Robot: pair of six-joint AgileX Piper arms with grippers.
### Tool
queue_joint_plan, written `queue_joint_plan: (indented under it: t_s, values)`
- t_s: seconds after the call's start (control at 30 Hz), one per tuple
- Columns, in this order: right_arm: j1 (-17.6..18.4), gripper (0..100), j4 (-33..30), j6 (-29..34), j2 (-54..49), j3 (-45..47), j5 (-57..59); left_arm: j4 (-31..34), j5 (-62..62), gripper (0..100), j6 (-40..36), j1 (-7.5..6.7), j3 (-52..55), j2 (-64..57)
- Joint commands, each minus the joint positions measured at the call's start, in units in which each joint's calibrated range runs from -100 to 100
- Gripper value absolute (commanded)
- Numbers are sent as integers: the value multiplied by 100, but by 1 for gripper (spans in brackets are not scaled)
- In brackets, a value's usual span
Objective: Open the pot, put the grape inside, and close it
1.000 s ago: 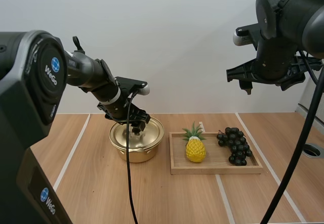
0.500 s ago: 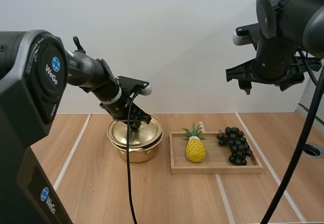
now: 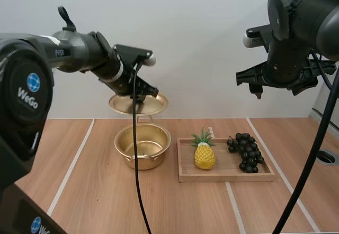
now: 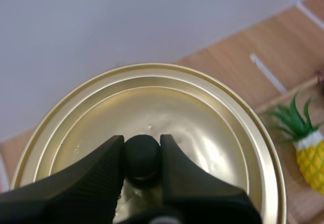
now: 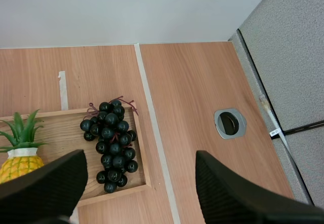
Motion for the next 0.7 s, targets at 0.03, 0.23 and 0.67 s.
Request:
queue_joint_plan:
  t_s: [0.03,0.23,0.67]
  values:
    - [-20,100,-41,-26,-35,16,0,-59,-823,2,-390,2,-423,-711]
    - [-20,100,-41,-26,-35,16,-213,-12,-1243,2,-437,2,-994,-1670]
    - [-20,100,923,-1043,-35,16,-503,307,-1717,1,-437,2,-1730,-3178]
